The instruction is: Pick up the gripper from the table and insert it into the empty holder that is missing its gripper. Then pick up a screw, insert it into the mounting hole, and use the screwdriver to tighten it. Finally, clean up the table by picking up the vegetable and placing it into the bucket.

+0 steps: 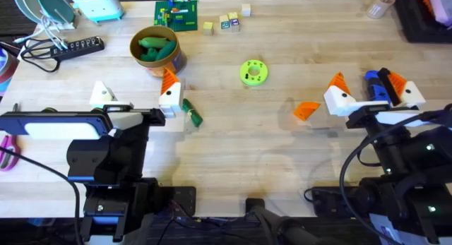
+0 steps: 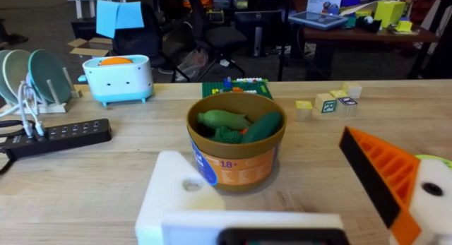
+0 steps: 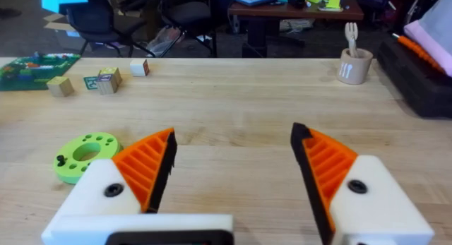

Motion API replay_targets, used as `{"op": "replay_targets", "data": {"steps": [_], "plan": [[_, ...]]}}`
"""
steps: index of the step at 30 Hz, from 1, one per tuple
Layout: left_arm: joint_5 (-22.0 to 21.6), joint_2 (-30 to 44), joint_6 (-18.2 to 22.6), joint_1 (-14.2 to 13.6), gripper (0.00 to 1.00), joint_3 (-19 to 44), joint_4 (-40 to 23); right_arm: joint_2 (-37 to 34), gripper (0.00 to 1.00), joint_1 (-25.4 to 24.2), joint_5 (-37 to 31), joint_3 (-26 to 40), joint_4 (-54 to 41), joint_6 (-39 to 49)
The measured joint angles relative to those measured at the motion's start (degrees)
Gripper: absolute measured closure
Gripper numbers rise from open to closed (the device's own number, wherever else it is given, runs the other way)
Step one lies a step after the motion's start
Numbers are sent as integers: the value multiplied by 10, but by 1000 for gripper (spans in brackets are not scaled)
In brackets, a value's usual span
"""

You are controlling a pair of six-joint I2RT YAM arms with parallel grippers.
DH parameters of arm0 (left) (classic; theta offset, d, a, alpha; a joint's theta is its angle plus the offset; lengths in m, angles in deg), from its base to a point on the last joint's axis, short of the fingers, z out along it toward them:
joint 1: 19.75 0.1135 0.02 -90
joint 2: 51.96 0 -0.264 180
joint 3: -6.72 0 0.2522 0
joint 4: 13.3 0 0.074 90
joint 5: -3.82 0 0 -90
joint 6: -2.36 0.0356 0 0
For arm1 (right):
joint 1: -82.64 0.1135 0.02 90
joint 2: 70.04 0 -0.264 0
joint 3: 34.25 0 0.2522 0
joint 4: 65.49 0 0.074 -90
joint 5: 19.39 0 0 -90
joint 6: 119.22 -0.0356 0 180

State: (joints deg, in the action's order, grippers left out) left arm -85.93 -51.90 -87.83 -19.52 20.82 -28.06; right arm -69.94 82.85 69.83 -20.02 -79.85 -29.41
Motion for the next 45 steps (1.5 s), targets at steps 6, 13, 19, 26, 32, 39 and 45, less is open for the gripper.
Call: {"op": "replay_targets", "data": {"steps": [6,13,19,26,32,39,45], "plan": [[0,0,2,0,8,0,0,0,11,0,0,0,-2,0],[0,0,2,0,8,1,2,0,11,0,1,-1,18,-4],[-1,15,5,0,8,83,-123,-14,12,0,0,56,-110,-31],[-29,176,8,0,8,363,-387,-127,11,0,-5,259,-297,-32],[-28,359,8,0,9,568,-573,-260,11,0,-2,391,-380,-32],[-6,463,8,0,9,628,-625,-343,11,0,49,412,-344,-32],[83,525,-66,0,7,626,-629,-354,11,0,67,412,-342,-32]]}}
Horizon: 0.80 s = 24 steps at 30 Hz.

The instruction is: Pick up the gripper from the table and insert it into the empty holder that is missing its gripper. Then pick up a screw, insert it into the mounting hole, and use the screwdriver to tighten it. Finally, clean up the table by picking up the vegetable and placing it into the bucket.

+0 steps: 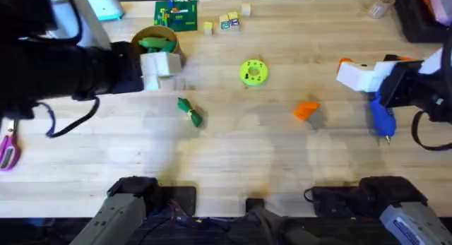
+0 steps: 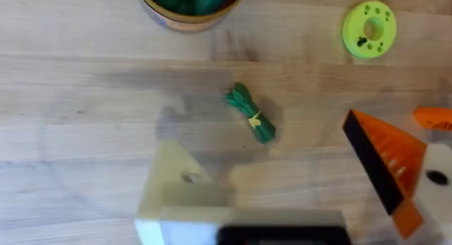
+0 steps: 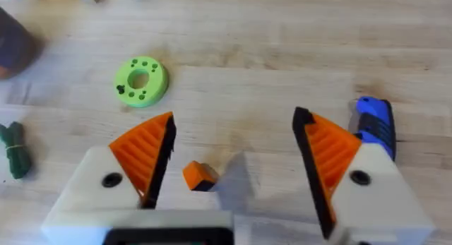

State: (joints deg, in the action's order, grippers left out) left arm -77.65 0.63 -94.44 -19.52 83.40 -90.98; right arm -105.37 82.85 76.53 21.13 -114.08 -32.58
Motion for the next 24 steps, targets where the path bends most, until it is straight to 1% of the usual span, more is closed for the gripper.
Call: {"op": "replay_targets", "data": {"steps": [2,5,8,10,12,15,16,18,19,20,21,22,23,24], "plan": [[25,21,-37,-4,6,-13,9,0,11,0,2,0,1,0],[40,47,-95,-22,6,-61,45,0,11,0,2,0,1,0],[34,60,-172,-53,6,-127,93,0,11,0,4,0,1,0],[21,62,-224,-78,8,-163,121,0,11,0,4,0,1,0],[9,62,-265,-103,6,-192,153,0,11,0,5,0,1,0],[1,62,-302,-131,8,-223,201,0,11,0,6,0,1,0],[-1,62,-312,-137,67,-229,208,0,11,0,6,0,1,0],[-4,62,-323,-140,379,-234,215,0,11,0,6,0,0,0],[-6,62,-328,-140,551,-235,220,0,11,0,6,0,0,0],[-7,62,-330,-140,686,-235,225,0,11,0,6,0,0,0],[-8,62,-333,-140,869,-235,233,0,11,0,6,0,0,0],[-8,62,-332,-140,962,-235,241,0,11,0,6,0,0,0],[-7,62,-330,-140,990,-235,252,0,11,0,6,0,-1,0],[-3,62,-320,-140,954,-235,265,0,11,0,6,0,-5,0]]}}
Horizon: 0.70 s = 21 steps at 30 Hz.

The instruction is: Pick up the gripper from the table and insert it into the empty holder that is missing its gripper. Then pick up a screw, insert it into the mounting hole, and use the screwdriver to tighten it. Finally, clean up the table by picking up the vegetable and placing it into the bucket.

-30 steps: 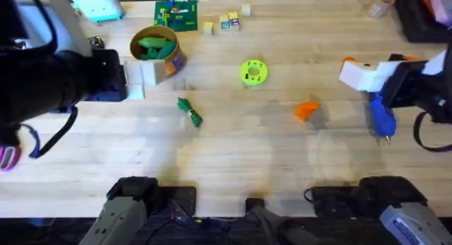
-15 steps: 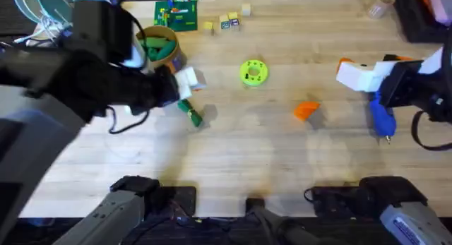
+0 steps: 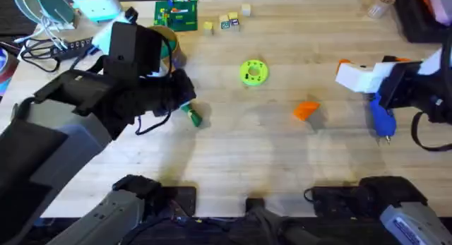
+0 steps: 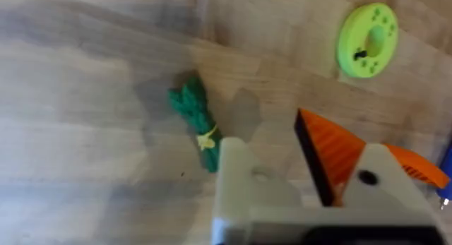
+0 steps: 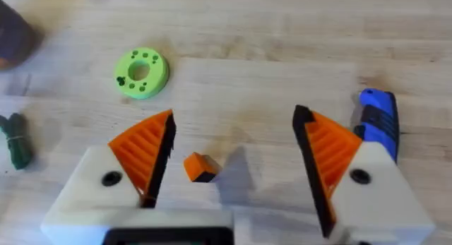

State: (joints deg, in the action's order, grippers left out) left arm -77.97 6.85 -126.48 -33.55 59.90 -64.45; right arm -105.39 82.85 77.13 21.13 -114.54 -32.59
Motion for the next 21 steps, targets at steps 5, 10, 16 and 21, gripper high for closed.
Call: {"op": "replay_targets", "data": {"steps": [5,10,16,21], "plan": [[52,-6,78,0,187,3,68,0,11,0,0,0,-29,0],[83,-36,182,-16,6,22,95,0,11,0,0,0,-41,0],[97,-102,268,-48,6,30,126,0,11,0,0,0,-42,0],[101,-131,290,-49,6,30,128,0,11,0,0,0,-42,0]]}}
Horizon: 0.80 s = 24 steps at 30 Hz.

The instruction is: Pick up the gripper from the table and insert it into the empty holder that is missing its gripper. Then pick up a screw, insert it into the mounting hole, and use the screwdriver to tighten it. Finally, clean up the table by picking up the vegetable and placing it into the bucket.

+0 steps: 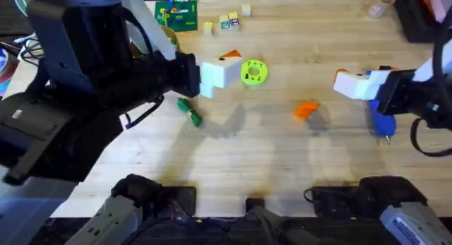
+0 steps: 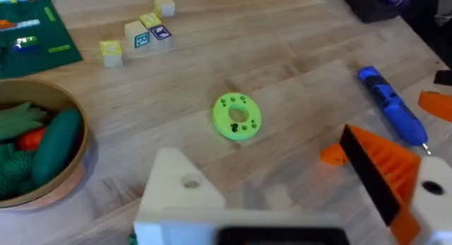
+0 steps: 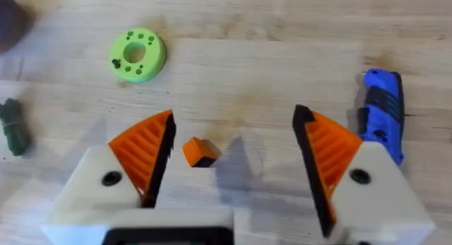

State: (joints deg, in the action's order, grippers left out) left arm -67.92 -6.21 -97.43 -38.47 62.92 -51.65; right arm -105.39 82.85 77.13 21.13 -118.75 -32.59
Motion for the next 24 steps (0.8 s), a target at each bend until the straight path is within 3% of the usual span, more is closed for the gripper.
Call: {"op": "replay_targets", "data": {"steps": [7,17,24], "plan": [[0,-2,7,0,5,0,8,0,11,0,0,0,0,0],[0,-2,-20,0,6,0,-20,0,10,0,0,0,0,0],[1,-2,76,0,6,0,-18,0,10,0,0,0,0,0]]}}
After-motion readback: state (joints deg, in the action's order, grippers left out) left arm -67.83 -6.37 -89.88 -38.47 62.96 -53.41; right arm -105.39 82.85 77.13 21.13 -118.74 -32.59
